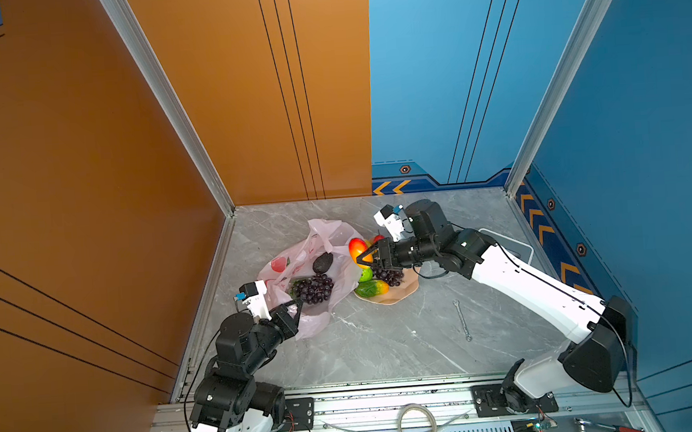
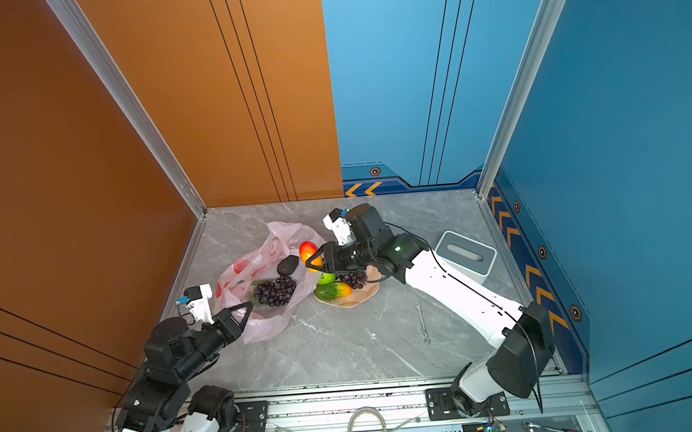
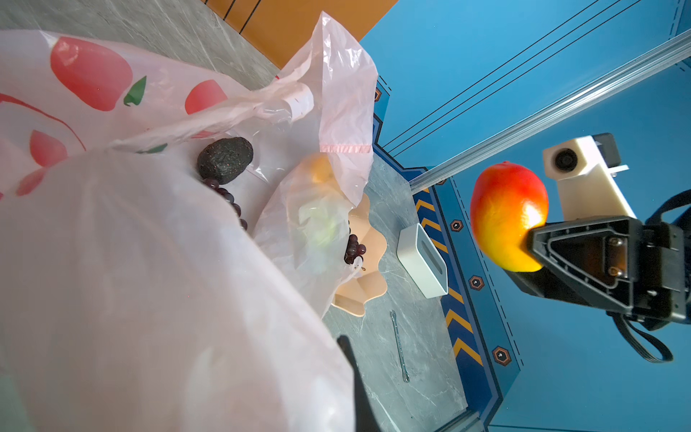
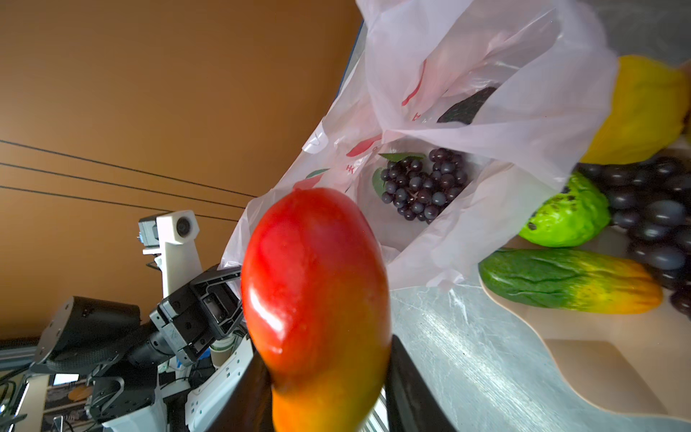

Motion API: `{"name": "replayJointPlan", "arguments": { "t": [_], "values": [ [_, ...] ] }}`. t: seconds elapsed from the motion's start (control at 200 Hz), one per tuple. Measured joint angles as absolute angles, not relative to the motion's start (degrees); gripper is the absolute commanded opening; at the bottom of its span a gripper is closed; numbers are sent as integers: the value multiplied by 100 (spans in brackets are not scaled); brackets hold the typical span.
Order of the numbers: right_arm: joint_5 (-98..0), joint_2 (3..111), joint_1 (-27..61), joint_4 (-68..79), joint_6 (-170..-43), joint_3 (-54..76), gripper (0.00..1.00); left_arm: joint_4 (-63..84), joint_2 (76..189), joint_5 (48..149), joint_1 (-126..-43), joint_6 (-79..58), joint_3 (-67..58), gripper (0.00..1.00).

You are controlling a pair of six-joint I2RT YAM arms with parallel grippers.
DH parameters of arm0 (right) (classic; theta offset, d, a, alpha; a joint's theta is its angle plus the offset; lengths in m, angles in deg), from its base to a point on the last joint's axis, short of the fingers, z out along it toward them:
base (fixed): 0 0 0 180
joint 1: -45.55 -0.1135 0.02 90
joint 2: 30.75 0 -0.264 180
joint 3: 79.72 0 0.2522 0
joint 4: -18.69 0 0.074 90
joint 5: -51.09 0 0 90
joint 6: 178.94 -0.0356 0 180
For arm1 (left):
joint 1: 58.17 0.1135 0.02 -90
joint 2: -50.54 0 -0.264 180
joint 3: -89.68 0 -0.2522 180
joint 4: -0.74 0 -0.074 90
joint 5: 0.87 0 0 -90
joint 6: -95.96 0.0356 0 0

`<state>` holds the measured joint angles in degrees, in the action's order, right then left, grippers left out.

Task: Place the fruits into the plastic bag
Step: 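Carry the mango toward the left gripper and lower it into the bag, then lower the mango deep into the pink bag beside the grapes and open the right gripper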

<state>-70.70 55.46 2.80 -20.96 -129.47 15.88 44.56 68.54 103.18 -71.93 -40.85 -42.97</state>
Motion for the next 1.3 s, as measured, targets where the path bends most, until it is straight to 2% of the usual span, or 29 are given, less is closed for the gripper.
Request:
{"name": "replayJointPlan", "arguments": {
  "t": [0.491,0.816,1.302],
  "values": [
    [-7175,6663,-539,-1995,-12949,2198,38,4454,6854,10333,-7193,-4100,-4297,0],
    [-7173,7168,-594,-2011,-12923,2445,38,4454,6854,10337,-7171,-4100,-4297,0],
    [-7194,8735,-594,-2356,-12733,3616,37,4496,6837,10377,-7167,-4098,-4177,0]
  ]
}}
